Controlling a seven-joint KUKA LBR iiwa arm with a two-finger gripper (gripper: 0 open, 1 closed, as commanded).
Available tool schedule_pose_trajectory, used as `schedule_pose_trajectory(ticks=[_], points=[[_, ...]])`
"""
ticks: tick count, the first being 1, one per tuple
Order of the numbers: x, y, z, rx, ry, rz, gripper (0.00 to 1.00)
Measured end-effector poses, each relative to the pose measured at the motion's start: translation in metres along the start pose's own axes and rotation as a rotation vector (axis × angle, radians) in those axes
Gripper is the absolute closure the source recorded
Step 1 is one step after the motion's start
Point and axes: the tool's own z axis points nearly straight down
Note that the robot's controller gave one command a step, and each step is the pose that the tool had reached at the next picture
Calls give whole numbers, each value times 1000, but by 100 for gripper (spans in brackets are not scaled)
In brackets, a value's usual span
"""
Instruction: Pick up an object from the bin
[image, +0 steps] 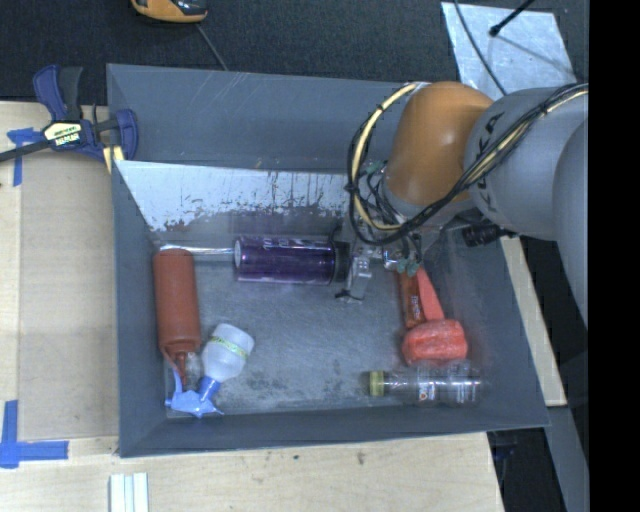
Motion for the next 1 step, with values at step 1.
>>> schedule_pose_trajectory(ticks=[1], points=[[3,23,-8,-1,-1,35,0]])
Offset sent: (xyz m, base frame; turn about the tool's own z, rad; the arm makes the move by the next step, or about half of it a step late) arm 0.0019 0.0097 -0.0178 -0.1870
